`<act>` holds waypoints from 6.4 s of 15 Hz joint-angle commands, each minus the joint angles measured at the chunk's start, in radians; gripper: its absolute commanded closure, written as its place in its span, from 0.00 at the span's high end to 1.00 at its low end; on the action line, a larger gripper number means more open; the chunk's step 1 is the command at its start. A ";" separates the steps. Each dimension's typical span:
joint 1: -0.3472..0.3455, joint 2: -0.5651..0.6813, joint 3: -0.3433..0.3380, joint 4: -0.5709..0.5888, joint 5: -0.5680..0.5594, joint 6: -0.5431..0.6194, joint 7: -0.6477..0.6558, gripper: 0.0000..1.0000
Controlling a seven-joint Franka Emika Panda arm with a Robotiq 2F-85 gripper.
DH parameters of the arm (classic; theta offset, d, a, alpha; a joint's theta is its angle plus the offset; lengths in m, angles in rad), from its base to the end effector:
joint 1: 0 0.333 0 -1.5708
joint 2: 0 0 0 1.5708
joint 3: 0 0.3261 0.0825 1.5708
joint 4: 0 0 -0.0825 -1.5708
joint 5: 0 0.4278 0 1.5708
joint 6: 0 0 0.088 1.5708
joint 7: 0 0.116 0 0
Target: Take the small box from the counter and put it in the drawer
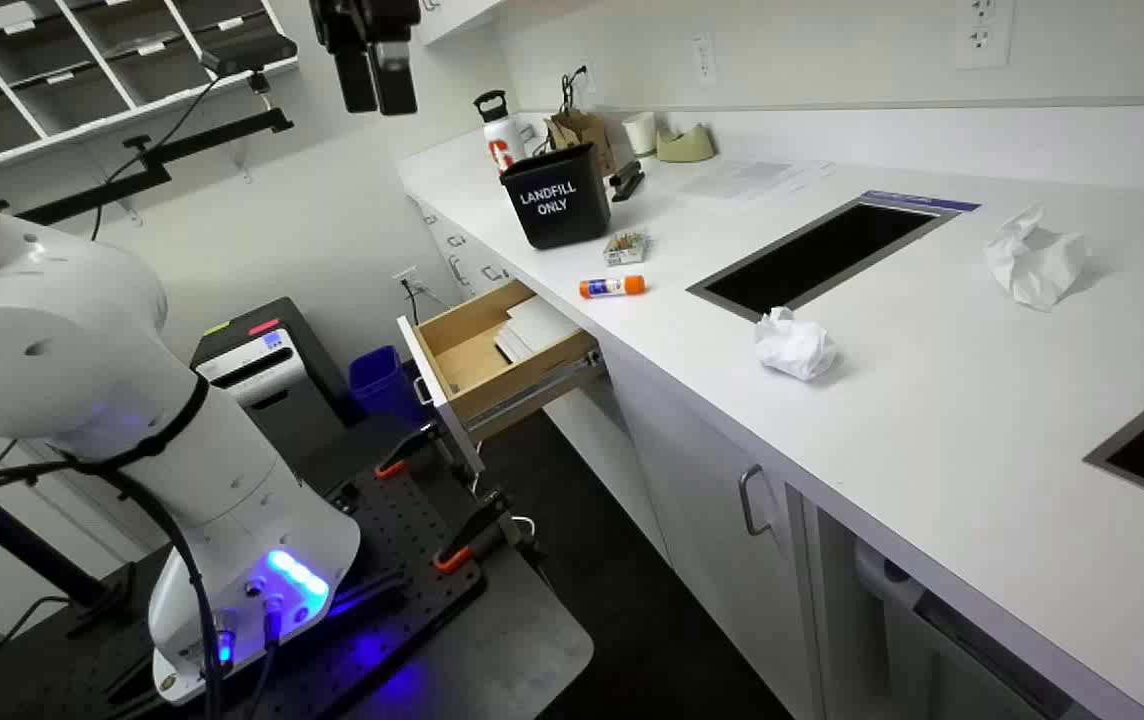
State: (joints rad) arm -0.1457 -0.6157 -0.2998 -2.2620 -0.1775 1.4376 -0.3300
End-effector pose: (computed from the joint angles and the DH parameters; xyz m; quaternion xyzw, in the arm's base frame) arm 0.3269 -0.2011 0.5520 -0.9932 0.0231 0.1079 0.0370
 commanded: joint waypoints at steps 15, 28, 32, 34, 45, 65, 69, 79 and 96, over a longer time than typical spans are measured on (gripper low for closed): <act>0.173 0.129 0.147 -0.011 0.007 0.297 -0.048 1.00; 0.206 0.253 0.220 -0.022 0.185 0.558 0.018 1.00; 0.232 0.335 0.223 -0.033 0.208 0.788 -0.046 1.00; 0.250 0.409 0.220 -0.033 0.251 0.933 -0.084 1.00; 0.246 0.830 0.368 0.128 0.518 1.205 -0.272 1.00; 0.189 1.136 0.453 0.374 0.234 1.166 -0.101 1.00; 0.193 1.173 0.451 0.410 0.215 1.171 -0.093 1.00; 0.197 1.232 0.441 0.466 0.180 1.166 -0.074 1.00; 0.196 1.235 0.448 0.492 0.165 1.066 -0.070 0.49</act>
State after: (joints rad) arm 0.0595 0.6293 0.1345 -1.7915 0.0135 2.5613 -0.4224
